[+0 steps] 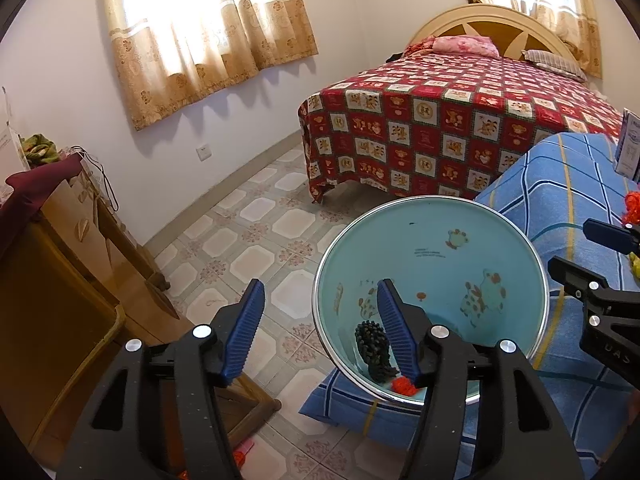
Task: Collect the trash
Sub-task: 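Return both open tools to the trash pile on the table, then grasp the pink plastic bag with left tool while right tool grasps yellow sponge, then carry both items over the blue bin and open both tools to drop them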
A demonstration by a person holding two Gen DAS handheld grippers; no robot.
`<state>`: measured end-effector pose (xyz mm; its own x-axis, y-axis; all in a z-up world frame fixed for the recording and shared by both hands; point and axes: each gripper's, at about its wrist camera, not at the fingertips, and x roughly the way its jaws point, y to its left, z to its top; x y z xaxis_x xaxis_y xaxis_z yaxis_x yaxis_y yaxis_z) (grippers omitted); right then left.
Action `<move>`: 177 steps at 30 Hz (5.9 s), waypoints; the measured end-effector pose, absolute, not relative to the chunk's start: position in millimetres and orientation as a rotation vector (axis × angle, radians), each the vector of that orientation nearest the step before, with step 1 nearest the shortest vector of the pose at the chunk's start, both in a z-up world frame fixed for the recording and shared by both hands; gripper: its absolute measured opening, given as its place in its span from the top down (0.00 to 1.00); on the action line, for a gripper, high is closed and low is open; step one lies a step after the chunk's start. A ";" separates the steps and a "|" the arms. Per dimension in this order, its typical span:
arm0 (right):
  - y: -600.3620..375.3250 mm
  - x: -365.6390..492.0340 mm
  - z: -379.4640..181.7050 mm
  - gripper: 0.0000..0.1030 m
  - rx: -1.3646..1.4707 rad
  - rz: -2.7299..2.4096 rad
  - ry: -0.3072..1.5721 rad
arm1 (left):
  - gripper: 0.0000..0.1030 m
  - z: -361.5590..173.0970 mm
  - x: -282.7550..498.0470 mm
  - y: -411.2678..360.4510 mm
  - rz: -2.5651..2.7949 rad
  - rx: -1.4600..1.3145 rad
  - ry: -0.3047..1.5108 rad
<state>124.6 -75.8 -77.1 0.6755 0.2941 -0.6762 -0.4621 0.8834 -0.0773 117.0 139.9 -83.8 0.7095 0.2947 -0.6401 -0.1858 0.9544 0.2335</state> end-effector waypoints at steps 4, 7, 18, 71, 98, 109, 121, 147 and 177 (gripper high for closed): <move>-82.0 117.6 -71.0 0.42 -0.251 0.417 0.694 | 0.35 -82.2 113.3 132.9 0.259 0.169 0.729; -88.8 111.7 -65.0 0.38 -0.248 0.401 0.675 | 0.32 -79.5 111.0 127.3 0.254 0.182 0.720; -151.4 75.2 -42.7 0.34 -0.228 0.292 0.626 | 0.23 -77.4 97.6 65.0 0.146 0.271 0.689; -400.5 13.2 -63.5 0.27 0.103 -0.115 0.598 | 0.23 -93.1 82.7 -91.1 -0.101 0.324 0.709; -433.6 -34.1 -95.3 0.23 0.191 -0.163 0.624 | 0.88 -96.6 78.5 -151.2 -0.358 0.287 0.724; -394.0 -3.9 -97.6 0.39 0.127 -0.031 0.682 | 0.88 -81.2 75.8 -90.5 -0.246 0.312 0.717; -403.3 -6.9 -82.2 0.78 0.158 -0.043 0.613 | 0.88 -87.4 85.8 -59.8 -0.166 0.283 0.753; -342.0 19.7 -21.5 0.78 0.069 0.033 0.468 | 0.88 -82.5 96.0 24.9 0.040 0.294 0.778; -131.7 114.4 -52.4 0.78 -0.162 0.415 0.553 | 0.87 -104.9 115.9 139.5 0.309 0.259 0.857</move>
